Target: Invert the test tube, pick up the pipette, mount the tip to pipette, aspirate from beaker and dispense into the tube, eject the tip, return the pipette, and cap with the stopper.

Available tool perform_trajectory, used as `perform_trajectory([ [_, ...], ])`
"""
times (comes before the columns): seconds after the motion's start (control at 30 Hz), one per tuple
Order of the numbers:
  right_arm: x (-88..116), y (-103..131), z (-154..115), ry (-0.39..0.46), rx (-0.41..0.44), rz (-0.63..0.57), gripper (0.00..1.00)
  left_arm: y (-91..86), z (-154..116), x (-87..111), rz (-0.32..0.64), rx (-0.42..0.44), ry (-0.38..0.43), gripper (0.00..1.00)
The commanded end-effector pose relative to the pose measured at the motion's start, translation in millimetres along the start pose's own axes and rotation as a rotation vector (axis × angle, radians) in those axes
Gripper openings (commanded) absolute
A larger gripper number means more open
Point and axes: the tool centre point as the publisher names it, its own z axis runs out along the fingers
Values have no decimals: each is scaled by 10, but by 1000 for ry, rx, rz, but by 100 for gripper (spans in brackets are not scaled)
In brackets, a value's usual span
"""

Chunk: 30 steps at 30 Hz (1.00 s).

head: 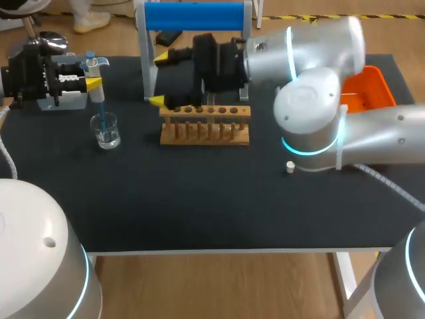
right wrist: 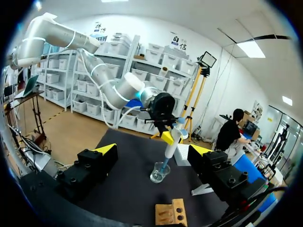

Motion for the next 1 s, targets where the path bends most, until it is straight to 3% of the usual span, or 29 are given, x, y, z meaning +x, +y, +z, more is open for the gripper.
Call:
perform_trajectory([
  [0.03,-91,184,-333,213,37,-7,100,-1,0,5,2,0,-2,0],
  [0.33,-292,366,-11,257,60,-21,100,-1,0,5,2,0,-2,0],
  [1.0,-307,352,20,249,63,-9,100,-1,0,5,2,0,-2,0],
])
